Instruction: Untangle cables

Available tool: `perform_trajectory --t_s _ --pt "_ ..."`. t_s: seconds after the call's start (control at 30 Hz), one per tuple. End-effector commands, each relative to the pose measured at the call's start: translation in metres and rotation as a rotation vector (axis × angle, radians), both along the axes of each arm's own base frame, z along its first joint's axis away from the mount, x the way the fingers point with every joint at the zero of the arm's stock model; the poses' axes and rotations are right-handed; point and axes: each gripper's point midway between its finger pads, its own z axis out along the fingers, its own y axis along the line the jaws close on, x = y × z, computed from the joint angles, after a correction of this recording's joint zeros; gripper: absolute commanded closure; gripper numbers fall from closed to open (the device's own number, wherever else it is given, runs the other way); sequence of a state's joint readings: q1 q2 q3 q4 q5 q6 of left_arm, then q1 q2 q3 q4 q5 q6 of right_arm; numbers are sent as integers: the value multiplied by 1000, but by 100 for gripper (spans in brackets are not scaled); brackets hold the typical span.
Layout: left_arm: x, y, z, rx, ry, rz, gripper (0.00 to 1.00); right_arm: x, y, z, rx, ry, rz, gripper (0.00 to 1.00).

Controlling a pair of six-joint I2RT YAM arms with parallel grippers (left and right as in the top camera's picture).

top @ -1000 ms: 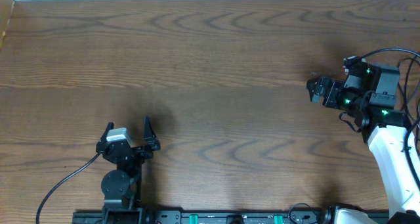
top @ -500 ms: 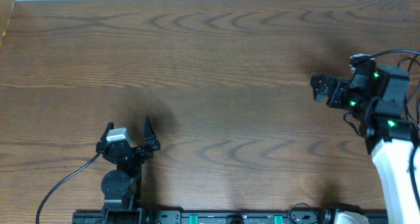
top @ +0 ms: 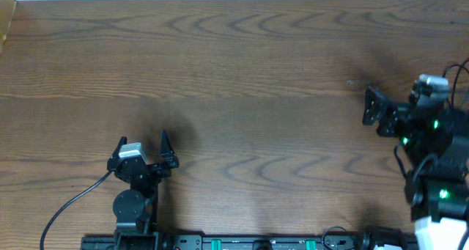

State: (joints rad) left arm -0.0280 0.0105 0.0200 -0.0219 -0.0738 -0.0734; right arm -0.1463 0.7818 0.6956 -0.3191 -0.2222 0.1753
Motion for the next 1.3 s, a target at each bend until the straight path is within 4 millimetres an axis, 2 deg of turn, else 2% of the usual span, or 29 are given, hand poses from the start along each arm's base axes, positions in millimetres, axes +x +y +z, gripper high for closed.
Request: perform_trajectory --t_s 0.0,0.13,0.4,0.6,0.83,0.9,1.27 --pt "-1 4 -17 17 55 18 4 -12 -3 -23 -26 -33 -26 1" --pt "-1 4 -17 17 56 18 4 -23 2 -42 -32 -164 -7 1" --pt "-1 4 -17 17 56 18 4 -42 11 -55 -63 -447 27 1" --pt "-1 4 -17 17 56 18 4 -49 15 -57 -74 -440 35 1" --pt "-1 4 -17 17 55 18 4 -60 4 -92 -81 -303 -51 1" --pt "-1 4 -17 17 55 18 4 -60 5 -81 -98 -348 -48 1" --pt "-1 4 -17 17 56 18 4 -60 13 -86 -260 -336 17 1"
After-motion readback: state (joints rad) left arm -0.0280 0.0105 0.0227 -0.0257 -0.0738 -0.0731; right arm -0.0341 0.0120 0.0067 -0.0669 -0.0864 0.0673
